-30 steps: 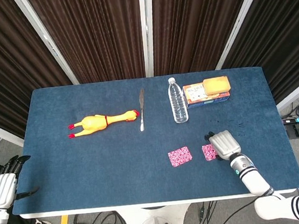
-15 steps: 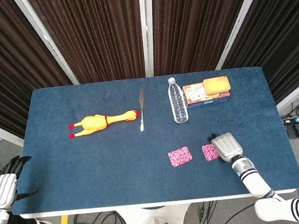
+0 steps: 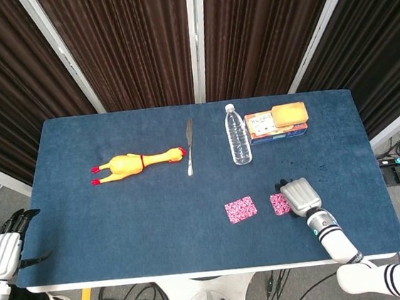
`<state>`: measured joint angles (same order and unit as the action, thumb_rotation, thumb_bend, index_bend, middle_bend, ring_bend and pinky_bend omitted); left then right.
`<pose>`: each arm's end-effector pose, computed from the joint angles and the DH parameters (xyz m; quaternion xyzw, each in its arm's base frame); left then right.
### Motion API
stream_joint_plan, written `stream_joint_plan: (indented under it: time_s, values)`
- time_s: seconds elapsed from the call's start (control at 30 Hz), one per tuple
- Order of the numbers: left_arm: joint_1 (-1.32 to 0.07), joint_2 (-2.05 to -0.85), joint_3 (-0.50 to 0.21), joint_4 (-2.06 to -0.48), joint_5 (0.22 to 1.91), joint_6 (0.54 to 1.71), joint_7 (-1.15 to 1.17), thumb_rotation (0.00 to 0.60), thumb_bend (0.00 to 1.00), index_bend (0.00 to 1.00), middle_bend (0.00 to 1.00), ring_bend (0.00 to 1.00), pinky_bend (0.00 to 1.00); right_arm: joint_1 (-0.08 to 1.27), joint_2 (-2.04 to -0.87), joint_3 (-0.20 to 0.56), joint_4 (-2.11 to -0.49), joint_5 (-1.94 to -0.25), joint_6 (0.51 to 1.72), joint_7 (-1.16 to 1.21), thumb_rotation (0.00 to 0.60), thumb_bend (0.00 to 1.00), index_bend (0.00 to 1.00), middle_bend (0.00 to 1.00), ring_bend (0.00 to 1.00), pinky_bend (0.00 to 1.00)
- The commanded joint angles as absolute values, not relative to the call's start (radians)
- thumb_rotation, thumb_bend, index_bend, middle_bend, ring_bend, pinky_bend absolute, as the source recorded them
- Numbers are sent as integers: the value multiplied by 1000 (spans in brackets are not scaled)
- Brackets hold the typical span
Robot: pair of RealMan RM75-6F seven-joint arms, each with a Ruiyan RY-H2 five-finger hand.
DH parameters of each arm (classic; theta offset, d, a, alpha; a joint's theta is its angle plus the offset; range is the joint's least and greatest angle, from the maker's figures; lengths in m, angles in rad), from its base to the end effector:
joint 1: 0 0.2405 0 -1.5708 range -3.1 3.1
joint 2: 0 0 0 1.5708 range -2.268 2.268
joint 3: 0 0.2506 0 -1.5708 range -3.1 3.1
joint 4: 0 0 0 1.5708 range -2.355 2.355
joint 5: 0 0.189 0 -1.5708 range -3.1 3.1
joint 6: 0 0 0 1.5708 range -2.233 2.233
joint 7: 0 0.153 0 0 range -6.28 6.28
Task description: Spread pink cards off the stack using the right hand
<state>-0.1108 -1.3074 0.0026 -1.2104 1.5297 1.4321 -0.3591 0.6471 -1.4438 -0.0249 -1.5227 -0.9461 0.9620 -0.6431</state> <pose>-0.3509 0.1909 0.1384 -0.5862 -0.4493 -0.4078 0.5369 -0.2374 -0.2985 0.0103 0.7927 -0.3458 0.1656 0.4740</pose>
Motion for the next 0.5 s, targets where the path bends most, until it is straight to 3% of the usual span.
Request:
stream_joint_plan:
  time_s: [0.03,0.5]
  values:
    - [-110,-1309,2,-1208,1530,1435,-359,600,31,163,155,63,177,647,-1451,-26,-1521,-946,959,-647,600,95,282,260,833,914]
    - [-108,-1312,0,-1200,1528,1438,-366,600,31,163,155,63,177,638,-1468,-21,-1515,-961,970,-645,600,101,298,309,834,914]
